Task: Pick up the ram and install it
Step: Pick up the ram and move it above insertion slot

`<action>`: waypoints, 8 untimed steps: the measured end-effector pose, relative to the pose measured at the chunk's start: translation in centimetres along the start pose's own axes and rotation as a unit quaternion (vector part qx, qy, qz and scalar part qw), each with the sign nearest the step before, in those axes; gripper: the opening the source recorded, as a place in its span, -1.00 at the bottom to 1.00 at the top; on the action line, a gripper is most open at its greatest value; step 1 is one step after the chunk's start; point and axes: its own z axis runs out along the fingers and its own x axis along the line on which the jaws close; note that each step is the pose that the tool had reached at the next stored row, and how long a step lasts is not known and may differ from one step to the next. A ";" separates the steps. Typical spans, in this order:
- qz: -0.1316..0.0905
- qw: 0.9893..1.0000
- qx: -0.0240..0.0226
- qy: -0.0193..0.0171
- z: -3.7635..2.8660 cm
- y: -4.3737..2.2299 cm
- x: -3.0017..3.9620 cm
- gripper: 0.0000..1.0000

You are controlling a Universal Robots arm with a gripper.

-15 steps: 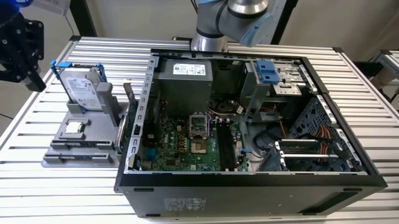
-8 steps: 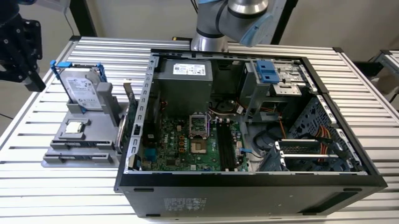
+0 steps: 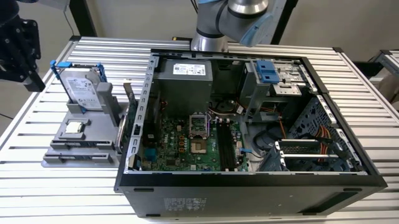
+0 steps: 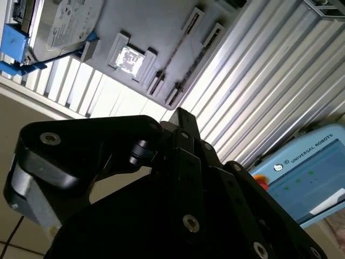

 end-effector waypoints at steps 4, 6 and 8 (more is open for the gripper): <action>-0.018 1.000 -0.001 0.001 0.00 0.00 0.00 -1.00; -0.028 1.000 -0.001 0.001 0.00 0.00 0.00 -1.00; -0.037 0.999 -0.001 0.001 0.00 0.00 0.00 -1.00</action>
